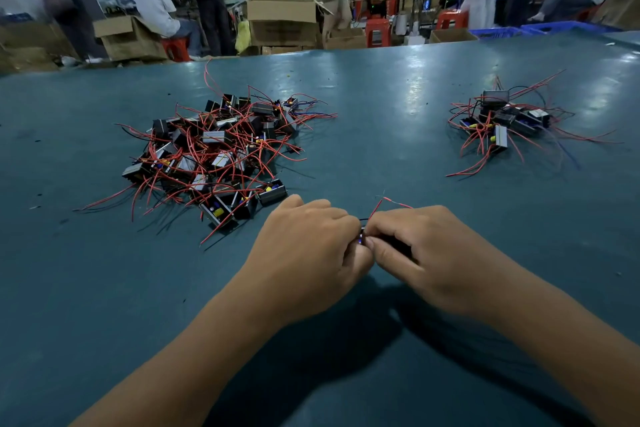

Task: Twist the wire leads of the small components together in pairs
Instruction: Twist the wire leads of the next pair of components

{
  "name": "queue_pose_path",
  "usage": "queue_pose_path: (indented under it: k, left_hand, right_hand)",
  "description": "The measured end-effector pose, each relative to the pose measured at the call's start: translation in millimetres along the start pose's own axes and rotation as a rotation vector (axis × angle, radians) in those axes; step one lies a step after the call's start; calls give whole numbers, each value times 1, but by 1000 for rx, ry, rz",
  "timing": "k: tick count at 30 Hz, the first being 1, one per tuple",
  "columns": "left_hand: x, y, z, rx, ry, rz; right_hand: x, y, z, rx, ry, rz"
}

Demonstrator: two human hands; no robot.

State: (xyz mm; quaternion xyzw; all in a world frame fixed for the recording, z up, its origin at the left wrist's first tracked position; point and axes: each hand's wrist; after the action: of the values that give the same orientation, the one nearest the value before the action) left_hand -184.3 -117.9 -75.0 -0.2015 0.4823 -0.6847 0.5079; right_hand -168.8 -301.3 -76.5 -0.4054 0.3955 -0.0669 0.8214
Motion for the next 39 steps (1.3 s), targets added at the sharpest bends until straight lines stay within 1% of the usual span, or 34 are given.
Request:
queue_pose_path:
  k: [2, 11, 14, 17, 20, 24, 26, 30, 37, 39]
  left_hand:
    - [3, 0, 0, -38, -39, 24]
    - [8, -2, -2, -106, -116, 145]
    - [7, -4, -1, -110, -122, 129]
    - [7, -7, 0, -158, -112, 102]
    - [6, -6, -1, -192, -123, -17]
    - [2, -9, -1, -274, -191, -371]
    - [0, -12, 1, -330, -201, -490]
    - [-3, -15, -2, -380, -175, -515]
    - [-6, -13, -11, -465, -218, -697]
    - [-21, -16, -15, -458, -241, -698]
  right_hand:
    - [1, 3, 0, 8, 19, -11]
    - [2, 3, 2, 33, 20, 4]
    - [4, -1, 2, 38, 4, 14]
    - [6, -3, 2, 34, -2, 20]
    - [9, -6, 2, 5, -20, 7]
    - [10, -10, 1, -21, -67, -7]
    - [11, -10, 1, -34, -85, -4]
    - [11, -9, 2, -60, -128, 4]
    - [11, -7, 3, -130, -158, -9]
    - [18, -19, 0, -55, -124, -28]
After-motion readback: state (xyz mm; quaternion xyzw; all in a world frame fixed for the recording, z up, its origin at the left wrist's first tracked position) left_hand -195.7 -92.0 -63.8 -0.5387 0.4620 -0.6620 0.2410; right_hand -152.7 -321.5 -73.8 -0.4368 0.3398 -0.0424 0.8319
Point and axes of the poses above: each hand's wrist, its own z-axis towards the middle knuckle, its own y-axis out of the palm, x = y × z, and after that the axes turned 12 degrees about z, right-handed
